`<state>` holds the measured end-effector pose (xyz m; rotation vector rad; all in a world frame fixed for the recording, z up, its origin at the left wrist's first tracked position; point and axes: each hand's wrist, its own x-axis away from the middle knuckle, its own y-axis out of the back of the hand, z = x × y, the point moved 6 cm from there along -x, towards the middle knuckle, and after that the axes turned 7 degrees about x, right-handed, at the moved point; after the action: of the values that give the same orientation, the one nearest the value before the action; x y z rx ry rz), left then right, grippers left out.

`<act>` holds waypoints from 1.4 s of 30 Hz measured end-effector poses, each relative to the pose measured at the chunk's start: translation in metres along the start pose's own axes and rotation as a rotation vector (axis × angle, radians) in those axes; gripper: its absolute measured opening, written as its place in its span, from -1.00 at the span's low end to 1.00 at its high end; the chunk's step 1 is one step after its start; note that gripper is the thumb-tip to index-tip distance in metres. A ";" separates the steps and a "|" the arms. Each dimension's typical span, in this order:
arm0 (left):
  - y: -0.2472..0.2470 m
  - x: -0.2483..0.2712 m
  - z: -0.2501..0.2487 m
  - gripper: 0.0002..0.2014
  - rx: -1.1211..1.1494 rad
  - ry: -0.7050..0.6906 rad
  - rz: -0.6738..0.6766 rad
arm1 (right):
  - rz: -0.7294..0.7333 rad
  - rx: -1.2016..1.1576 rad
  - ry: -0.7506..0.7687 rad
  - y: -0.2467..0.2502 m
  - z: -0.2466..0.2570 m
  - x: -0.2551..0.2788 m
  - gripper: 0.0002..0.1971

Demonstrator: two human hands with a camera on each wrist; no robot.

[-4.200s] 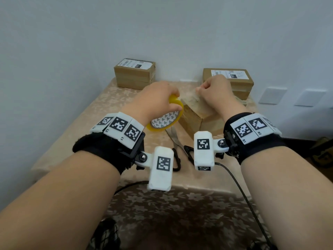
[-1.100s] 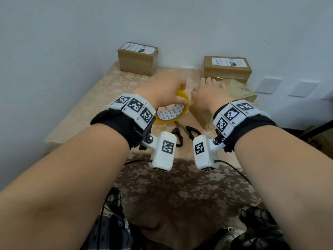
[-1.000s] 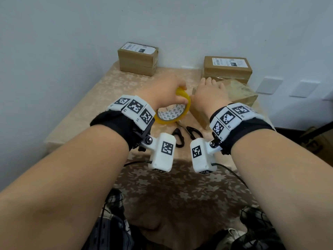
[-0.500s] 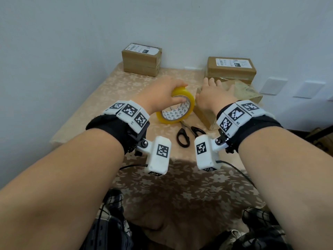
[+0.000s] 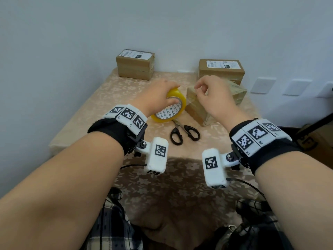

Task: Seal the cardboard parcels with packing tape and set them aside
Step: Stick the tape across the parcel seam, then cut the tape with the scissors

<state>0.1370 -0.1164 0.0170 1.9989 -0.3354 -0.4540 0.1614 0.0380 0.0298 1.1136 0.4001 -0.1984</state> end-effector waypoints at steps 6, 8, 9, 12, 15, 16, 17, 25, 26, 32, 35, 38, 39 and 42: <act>0.000 0.007 0.003 -0.48 0.013 0.099 -0.014 | 0.375 0.177 0.019 -0.028 0.024 0.028 -0.91; 0.001 0.008 0.002 -0.52 0.017 0.089 -0.027 | 0.474 0.264 0.030 -0.041 0.027 0.034 -0.81; 0.001 0.008 0.000 -0.53 0.012 0.075 -0.030 | 0.508 0.283 0.032 -0.045 0.027 0.036 -0.72; 0.002 0.005 -0.005 -0.53 0.011 0.034 -0.049 | 0.576 0.317 0.047 -0.051 0.028 0.039 -0.53; 0.002 0.003 -0.009 -0.54 -0.002 -0.003 -0.062 | 0.616 0.372 0.030 -0.053 0.031 0.040 -0.53; 0.002 0.003 -0.010 -0.55 -0.006 -0.011 -0.064 | 0.621 0.377 0.020 -0.054 0.031 0.039 -0.55; 0.002 0.003 -0.011 -0.56 -0.008 -0.015 -0.067 | 0.624 0.382 0.014 -0.054 0.032 0.039 -0.57; 0.007 0.001 -0.015 -0.58 -0.026 -0.028 -0.116 | 0.608 0.502 -0.030 -0.044 0.025 0.040 -0.65; 0.007 0.001 -0.015 -0.58 -0.027 -0.027 -0.117 | 0.603 0.531 -0.030 -0.040 0.024 0.040 -0.68; 0.006 -0.003 -0.009 -0.59 -0.020 -0.008 -0.144 | 0.683 0.541 -0.081 -0.018 0.010 0.031 -0.81; 0.007 -0.004 -0.007 -0.59 -0.021 0.011 -0.168 | 0.686 0.414 -0.108 -0.005 -0.003 0.030 -0.77; 0.008 -0.005 -0.005 -0.59 -0.033 0.034 -0.180 | 0.709 0.239 -0.207 -0.007 -0.019 0.037 -0.66; 0.008 -0.005 -0.004 -0.59 -0.035 0.043 -0.183 | 0.727 0.171 -0.249 -0.010 -0.026 0.040 -0.61; 0.007 -0.006 0.000 -0.59 -0.040 0.073 -0.198 | 0.813 -0.038 -0.380 -0.018 -0.042 0.051 -0.50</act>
<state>0.1307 -0.1174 0.0246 2.0130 -0.0826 -0.5055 0.1930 0.0706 -0.0221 1.0919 -0.3954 0.3134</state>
